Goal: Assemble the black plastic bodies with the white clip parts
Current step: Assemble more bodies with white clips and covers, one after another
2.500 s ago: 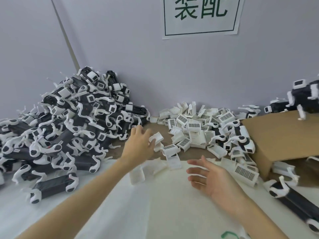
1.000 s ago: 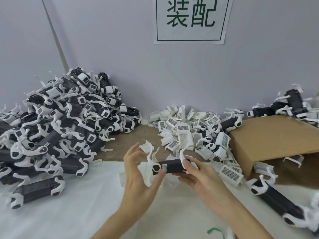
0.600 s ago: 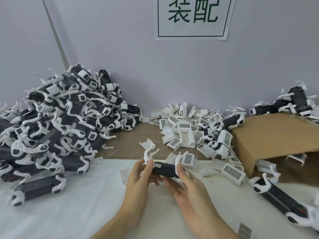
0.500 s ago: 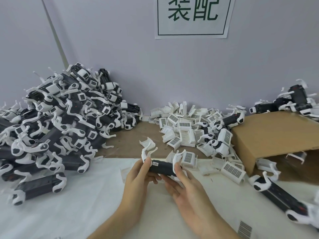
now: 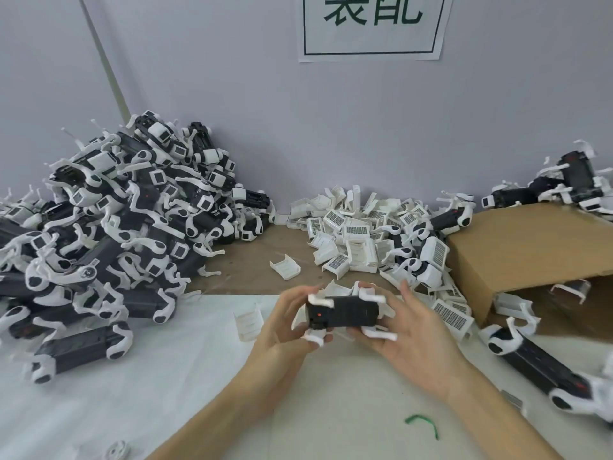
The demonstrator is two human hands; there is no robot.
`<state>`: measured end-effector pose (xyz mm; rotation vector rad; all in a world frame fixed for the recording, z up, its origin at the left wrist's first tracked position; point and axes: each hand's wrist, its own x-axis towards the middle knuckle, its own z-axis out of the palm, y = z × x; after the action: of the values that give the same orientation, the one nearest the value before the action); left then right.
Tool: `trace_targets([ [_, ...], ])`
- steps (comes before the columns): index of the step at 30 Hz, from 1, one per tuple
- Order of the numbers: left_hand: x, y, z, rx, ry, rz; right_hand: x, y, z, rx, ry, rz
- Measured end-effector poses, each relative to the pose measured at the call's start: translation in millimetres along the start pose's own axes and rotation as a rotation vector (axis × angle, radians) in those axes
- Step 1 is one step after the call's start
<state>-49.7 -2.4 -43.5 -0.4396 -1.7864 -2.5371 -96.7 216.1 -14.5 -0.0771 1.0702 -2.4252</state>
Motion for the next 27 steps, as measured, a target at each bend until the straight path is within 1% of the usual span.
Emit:
trace_targets([
  [4, -2, 3, 1, -0.076, 0.084, -0.04, 1, 5, 1, -0.34, 0.042, -0.101],
  [6, 0, 3, 2, -0.088, 0.122, -0.042, 3, 10, 2, -0.374, 0.062, -0.136],
  [8, 0, 3, 5, -0.09, 0.175, -0.052, 3, 14, 7, -0.388, 0.091, -0.21],
  [10, -2, 3, 9, 0.025, 0.242, -0.062, 3, 17, 10, -0.416, 0.125, -0.295],
  [13, -5, 5, 16, 0.199, 0.214, -0.057, 1, 20, 10, -0.559, 0.148, -0.375],
  [17, -9, 6, 9, 0.239, 0.24, 0.016, -4, 19, 14, -0.708, 0.048, -0.335],
  [21, -10, 6, 13, 0.327, 0.214, 0.093, -6, 19, 13, -0.687, 0.037, -0.366],
  [23, -10, 5, 16, 0.443, 0.307, 0.199, -8, 19, 15, -0.7, 0.034, -0.433],
  [25, -9, 2, 16, 0.635, 0.438, 0.312, -8, 21, 18, -0.745, 0.031, -0.505],
  [26, -9, 2, 17, 0.704, 0.457, 0.334, -9, 22, 20, -0.764, 0.035, -0.542],
  [27, -10, 2, 18, 0.729, 0.444, 0.326, -9, 24, 22, -0.772, 0.046, -0.577],
])
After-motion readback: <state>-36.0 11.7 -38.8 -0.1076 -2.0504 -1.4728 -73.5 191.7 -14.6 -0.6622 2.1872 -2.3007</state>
